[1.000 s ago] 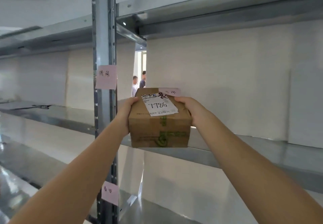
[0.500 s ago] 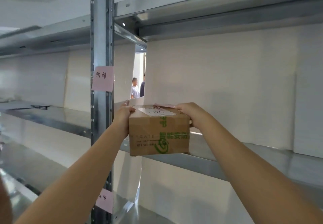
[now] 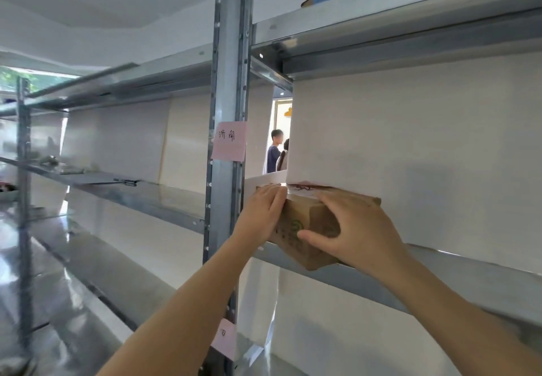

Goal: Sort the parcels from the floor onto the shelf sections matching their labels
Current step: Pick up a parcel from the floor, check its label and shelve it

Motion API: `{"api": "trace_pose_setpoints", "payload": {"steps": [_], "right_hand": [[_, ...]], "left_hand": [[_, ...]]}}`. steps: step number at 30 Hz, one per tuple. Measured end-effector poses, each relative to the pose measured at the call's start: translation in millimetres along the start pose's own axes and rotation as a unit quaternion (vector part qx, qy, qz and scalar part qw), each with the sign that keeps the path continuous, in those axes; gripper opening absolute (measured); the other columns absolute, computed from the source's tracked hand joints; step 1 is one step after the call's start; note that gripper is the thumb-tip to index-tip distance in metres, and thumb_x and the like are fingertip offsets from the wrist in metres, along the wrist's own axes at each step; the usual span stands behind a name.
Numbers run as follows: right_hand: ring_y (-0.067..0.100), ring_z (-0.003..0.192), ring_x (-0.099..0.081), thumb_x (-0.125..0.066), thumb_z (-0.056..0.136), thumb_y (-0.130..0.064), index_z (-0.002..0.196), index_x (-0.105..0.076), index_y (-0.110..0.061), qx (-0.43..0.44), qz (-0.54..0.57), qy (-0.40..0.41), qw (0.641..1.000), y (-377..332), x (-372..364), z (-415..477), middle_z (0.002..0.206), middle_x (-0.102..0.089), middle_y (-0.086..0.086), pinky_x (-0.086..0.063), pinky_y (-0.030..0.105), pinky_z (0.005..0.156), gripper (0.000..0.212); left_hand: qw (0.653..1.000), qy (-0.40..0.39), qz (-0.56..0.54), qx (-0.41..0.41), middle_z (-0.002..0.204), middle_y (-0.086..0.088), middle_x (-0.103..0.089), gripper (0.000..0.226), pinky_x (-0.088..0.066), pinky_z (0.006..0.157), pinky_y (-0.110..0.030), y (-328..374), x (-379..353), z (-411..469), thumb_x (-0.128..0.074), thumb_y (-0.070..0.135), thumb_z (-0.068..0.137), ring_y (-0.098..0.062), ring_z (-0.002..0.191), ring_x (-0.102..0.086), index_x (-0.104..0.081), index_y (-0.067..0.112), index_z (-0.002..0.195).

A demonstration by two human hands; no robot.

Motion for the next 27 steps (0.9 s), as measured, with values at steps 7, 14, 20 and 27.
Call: {"api": "trace_pose_setpoints", "payload": {"steps": [7, 14, 20, 27], "right_hand": [[0.013, 0.115, -0.053, -0.065, 0.075, -0.057, 0.129, -0.052, -0.028, -0.041, 0.029, -0.008, 0.999, 20.1, -7.7, 6.2, 0.130, -0.057, -0.010, -0.042, 0.029, 0.093, 0.062], [0.001, 0.130, -0.032, -0.070, 0.082, -0.032, 0.133, -0.045, -0.031, -0.066, 0.210, -0.091, 0.971, 62.2, -25.8, 10.4, 0.132, -0.042, -0.017, -0.022, 0.016, 0.100, 0.057], [0.009, 0.140, -0.027, -0.065, 0.084, -0.033, 0.136, -0.033, -0.042, -0.090, 0.246, -0.057, 0.964, 80.8, -38.9, 9.8, 0.154, -0.028, -0.009, -0.022, 0.033, 0.115, 0.061], [0.019, 0.145, -0.021, -0.044, 0.087, -0.043, 0.144, -0.023, -0.037, -0.006, 0.067, 0.016, 0.998, 49.1, -40.3, 17.4, 0.158, -0.023, -0.001, -0.017, 0.046, 0.118, 0.061]], "left_hand": [[0.994, 0.000, 0.096, -0.054, 0.138, 0.000, -0.052, 0.042, -0.027, 0.109, -0.030, 5.7, 6.6, -3.8, -0.030, 0.037, 0.099, -0.016, 0.130, -0.041, -0.051, 0.019, 0.131], [0.972, 0.002, 0.189, -0.137, 0.141, 0.005, -0.046, 0.053, -0.022, 0.112, -0.033, 1.8, 0.0, -2.5, -0.037, 0.052, 0.089, -0.016, 0.132, -0.036, -0.043, 0.026, 0.134], [0.954, -0.008, 0.269, -0.129, 0.156, 0.003, -0.021, 0.080, 0.003, 0.115, -0.034, -27.9, -11.9, 10.0, -0.054, 0.060, 0.080, -0.020, 0.145, -0.011, -0.019, 0.030, 0.146], [0.959, -0.011, 0.264, -0.099, 0.160, 0.001, -0.007, 0.082, 0.003, 0.114, -0.034, -40.5, -14.4, 20.1, -0.056, 0.052, 0.083, -0.020, 0.147, -0.001, -0.012, 0.028, 0.148]]}}
Point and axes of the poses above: each hand's wrist, its own z-axis towards the middle knuckle, its own x-axis out of the back of the hand, y = z × x, the point moved 10 cm from there along z, towards the middle knuckle
